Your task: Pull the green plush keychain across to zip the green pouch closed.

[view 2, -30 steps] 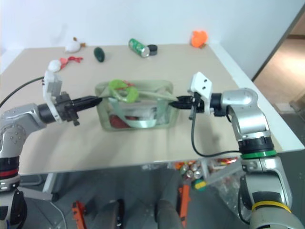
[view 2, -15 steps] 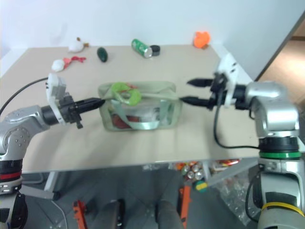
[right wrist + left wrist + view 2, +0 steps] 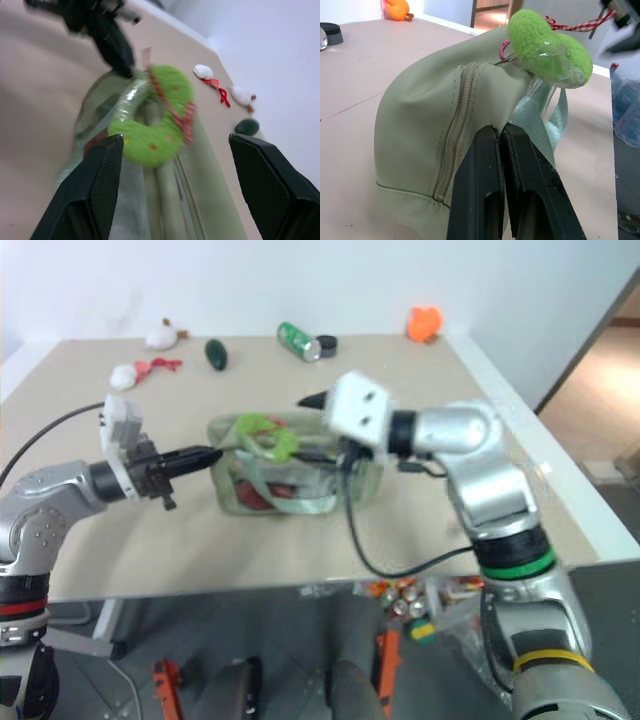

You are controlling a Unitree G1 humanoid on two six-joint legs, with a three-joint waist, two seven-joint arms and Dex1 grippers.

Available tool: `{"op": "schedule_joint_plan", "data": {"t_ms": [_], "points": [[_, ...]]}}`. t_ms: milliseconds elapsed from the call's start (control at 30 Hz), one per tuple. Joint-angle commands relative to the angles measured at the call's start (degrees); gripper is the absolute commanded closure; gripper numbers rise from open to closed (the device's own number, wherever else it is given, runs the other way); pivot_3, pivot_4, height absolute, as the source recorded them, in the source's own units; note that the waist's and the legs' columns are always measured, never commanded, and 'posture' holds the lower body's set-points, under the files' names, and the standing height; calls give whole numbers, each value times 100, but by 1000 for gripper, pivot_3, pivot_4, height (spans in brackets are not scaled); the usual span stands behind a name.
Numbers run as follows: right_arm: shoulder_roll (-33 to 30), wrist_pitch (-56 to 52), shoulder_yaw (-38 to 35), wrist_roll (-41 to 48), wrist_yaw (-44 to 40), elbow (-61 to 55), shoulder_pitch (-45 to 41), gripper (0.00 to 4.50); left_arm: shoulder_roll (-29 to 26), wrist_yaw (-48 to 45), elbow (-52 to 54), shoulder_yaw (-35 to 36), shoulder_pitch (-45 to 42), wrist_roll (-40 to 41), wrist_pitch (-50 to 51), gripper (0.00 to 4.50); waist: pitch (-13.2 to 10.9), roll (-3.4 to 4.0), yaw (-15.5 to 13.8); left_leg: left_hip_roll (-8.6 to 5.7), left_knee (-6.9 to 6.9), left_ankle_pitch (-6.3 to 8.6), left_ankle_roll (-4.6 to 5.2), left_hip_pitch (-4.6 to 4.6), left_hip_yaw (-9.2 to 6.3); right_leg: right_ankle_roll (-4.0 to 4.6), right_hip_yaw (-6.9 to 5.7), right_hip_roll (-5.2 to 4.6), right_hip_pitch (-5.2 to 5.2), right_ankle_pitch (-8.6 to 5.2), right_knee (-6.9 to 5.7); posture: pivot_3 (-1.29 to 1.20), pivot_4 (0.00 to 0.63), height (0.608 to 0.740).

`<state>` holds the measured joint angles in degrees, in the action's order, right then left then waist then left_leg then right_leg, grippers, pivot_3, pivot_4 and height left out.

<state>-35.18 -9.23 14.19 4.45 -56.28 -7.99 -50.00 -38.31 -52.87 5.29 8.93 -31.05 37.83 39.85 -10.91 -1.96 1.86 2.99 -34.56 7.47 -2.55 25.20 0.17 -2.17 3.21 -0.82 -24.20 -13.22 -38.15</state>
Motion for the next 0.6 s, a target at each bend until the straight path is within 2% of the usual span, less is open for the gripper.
{"op": "schedule_joint_plan", "data": {"t_ms": [33, 167, 300, 433, 600], "points": [[-3, 914, -16, -534, 279, 84, -207, 1032, 1, -16, -55, -130, 10, -56, 68, 4500, 0, 0, -3, -2, 0, 0, 0, 1, 1, -2, 0, -2, 1, -1, 1, 0, 150, 740], [-96, 1474, 57, -824, 176, 258, -205, 1032, -2, -9, -59, -98, 8, -47, 58, 4500, 1, -1, -2, -1, 2, 1, 0, -1, 2, -2, -1, -3, 1, -3, 0, 0, 150, 740], [-70, 1493, -18, -742, 64, 323, -232, 1032, 13, 10, -54, -94, 10, -43, 57, 4500, 1, -1, -1, 0, 2, 0, 1, -3, 1, -1, -1, -2, 2, -2, 0, 0, 150, 740], [-152, 913, -378, -164, -141, 197, -320, 1032, 25, 27, -71, -93, 8, -53, 47, 4500, 1, -2, -1, 0, 2, 0, 1, -3, 1, -1, -1, -3, 3, -2, 0, 0, 150, 740], [-834, -285, -530, 503, -903, -276, 54, 1032, 25, 25, -88, -52, 5, -37, 43, 4500, 1, -2, -35, -1, 2, 2, 3, -2, 2, 1, -2, -6, 4, -5, 2, 0, 150, 740]]}}
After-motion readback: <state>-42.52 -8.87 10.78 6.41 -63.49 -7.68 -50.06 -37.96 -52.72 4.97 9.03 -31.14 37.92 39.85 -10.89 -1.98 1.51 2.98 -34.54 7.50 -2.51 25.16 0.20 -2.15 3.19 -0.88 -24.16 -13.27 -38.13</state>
